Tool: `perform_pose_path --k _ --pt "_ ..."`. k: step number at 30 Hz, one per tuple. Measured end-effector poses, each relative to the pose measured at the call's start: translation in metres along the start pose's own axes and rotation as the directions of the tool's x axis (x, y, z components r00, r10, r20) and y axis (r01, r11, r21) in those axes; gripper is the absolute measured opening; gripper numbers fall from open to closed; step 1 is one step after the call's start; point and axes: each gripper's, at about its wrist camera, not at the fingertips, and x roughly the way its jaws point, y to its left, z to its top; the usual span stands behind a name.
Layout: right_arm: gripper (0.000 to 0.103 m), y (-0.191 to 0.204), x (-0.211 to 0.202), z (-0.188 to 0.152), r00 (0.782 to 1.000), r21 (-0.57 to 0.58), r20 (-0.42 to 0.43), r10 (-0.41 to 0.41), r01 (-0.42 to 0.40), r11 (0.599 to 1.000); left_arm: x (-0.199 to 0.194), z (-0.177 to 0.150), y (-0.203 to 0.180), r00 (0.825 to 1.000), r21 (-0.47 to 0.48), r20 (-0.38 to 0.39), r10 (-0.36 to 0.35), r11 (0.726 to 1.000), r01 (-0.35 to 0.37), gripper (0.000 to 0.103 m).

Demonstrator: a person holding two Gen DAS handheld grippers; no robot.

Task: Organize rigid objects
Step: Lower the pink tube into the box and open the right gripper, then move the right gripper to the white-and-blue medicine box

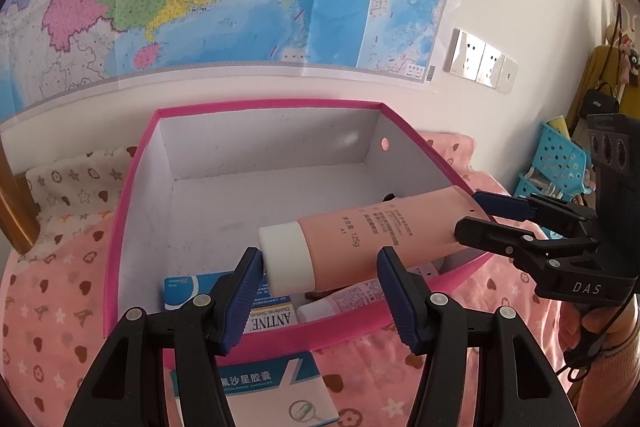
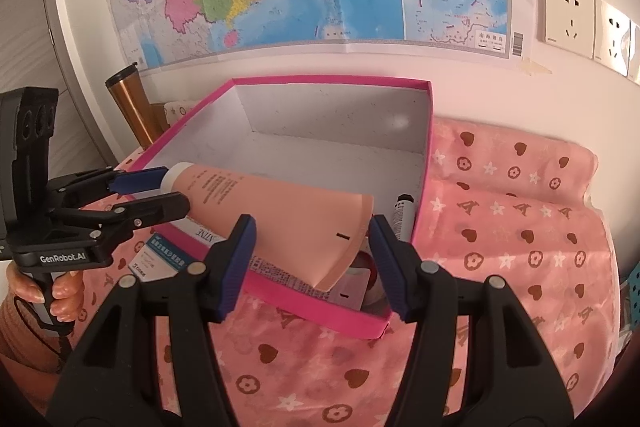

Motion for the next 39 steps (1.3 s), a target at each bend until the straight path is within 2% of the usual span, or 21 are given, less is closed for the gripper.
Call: perform_pose_path --k 13,23,30,32,36,39 --pt "0.061 -0.001 0.012 -0.002 0.998 -0.003 -0.026 -0.049 0.049 0.999 0.019 0.001 0.005 0.999 -0.015 -0.041 -0.002 1.0 0.001 0.059" --pt "0.061 0.003 0.01 -0.001 0.998 -0.006 -0.009 -0.061 0.061 0.998 0.028 0.001 0.0 0.998 -0.001 -0.055 -0.028 1.0 0.028 0.059" --pt "0.061 0.001 0.003 -0.008 0.998 0.008 -0.005 -0.058 0.058 0.998 0.016 -0.004 -0.001 1.0 0.008 -0.016 -0.022 1.0 0.022 0.061" --pt "0.061 0.0 -0.001 -0.01 0.999 0.018 -0.001 -0.049 0.049 0.999 0.007 -0.007 -0.002 1.0 0.016 0.007 -0.02 1.0 0.02 0.066" --pt "0.061 0.004 -0.012 -0.018 1.0 0.024 0.016 -0.009 0.009 1.0 -0.013 -0.017 0.0 0.999 0.026 0.052 -0.002 1.0 0.001 0.068" --pt "0.061 0.01 -0.02 -0.023 0.999 0.031 0.029 0.036 -0.037 0.999 -0.028 -0.023 0.003 0.996 0.023 0.088 0.019 1.0 -0.021 0.076"
